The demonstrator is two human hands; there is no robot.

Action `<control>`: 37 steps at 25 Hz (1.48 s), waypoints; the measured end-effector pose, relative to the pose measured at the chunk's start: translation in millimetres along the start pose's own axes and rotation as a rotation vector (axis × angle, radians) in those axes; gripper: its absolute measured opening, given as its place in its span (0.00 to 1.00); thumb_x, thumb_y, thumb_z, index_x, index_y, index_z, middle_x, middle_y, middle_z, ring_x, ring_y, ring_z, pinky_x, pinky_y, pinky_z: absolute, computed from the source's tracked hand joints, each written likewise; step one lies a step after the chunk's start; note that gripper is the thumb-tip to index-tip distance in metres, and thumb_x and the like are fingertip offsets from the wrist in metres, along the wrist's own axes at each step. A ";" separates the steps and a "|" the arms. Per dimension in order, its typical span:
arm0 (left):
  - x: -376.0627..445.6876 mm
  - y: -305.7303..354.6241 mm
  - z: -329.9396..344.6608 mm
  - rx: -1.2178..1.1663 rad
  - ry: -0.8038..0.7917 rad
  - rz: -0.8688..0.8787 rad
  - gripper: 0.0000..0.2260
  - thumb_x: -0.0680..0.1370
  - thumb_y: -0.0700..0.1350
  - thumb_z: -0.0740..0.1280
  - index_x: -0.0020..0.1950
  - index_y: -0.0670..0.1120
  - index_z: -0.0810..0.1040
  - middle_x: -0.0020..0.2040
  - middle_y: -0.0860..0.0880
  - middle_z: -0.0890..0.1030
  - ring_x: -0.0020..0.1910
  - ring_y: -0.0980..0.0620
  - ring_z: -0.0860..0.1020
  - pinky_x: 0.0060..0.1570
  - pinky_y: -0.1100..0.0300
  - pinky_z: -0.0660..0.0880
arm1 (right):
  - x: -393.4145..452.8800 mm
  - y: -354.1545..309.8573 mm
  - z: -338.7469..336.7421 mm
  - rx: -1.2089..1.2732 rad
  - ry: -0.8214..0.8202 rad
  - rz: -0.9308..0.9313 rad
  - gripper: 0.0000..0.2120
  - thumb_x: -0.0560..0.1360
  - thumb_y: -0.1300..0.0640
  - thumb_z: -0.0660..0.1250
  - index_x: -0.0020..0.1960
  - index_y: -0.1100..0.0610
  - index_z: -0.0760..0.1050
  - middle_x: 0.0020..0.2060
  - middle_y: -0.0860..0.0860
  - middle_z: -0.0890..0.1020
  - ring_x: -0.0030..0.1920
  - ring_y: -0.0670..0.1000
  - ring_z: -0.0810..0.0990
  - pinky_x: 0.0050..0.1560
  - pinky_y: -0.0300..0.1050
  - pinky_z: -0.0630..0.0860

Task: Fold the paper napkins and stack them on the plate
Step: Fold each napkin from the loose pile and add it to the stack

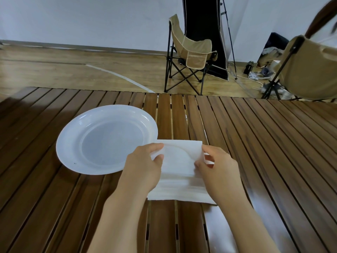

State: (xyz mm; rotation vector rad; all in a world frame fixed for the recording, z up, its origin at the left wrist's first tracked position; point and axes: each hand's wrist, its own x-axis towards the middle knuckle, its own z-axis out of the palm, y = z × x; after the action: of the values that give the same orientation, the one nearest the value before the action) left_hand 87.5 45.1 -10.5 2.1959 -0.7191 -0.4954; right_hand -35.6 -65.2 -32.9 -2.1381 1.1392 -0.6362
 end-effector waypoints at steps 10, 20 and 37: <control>6.6 -3.6 5.0 -0.073 0.250 -0.235 0.12 0.74 0.49 0.71 0.54 0.46 0.78 0.40 0.52 0.76 0.35 0.56 0.73 0.31 0.65 0.68 | 2.2 8.0 -5.0 0.068 0.057 0.144 0.07 0.75 0.57 0.70 0.53 0.55 0.78 0.41 0.46 0.80 0.39 0.39 0.75 0.31 0.27 0.65; 4.8 1.8 8.8 0.016 0.238 -0.098 0.14 0.76 0.49 0.68 0.31 0.47 0.77 0.28 0.50 0.76 0.29 0.53 0.74 0.29 0.65 0.66 | 3.3 8.3 -4.6 0.090 0.154 0.113 0.02 0.75 0.60 0.69 0.46 0.54 0.79 0.37 0.43 0.79 0.37 0.38 0.75 0.34 0.19 0.68; 13.1 -7.9 20.5 -0.105 0.036 -0.310 0.21 0.78 0.56 0.62 0.63 0.42 0.74 0.55 0.44 0.78 0.49 0.48 0.77 0.47 0.56 0.75 | 4.5 14.2 -3.6 0.281 -0.054 0.579 0.19 0.77 0.48 0.62 0.58 0.63 0.73 0.45 0.55 0.77 0.42 0.54 0.76 0.31 0.41 0.65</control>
State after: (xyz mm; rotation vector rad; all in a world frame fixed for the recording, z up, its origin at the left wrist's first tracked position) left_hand 89.0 30.1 -31.1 2.2202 -0.3250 -0.6319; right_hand -43.5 -76.2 -40.1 -1.4801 1.4554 -0.4316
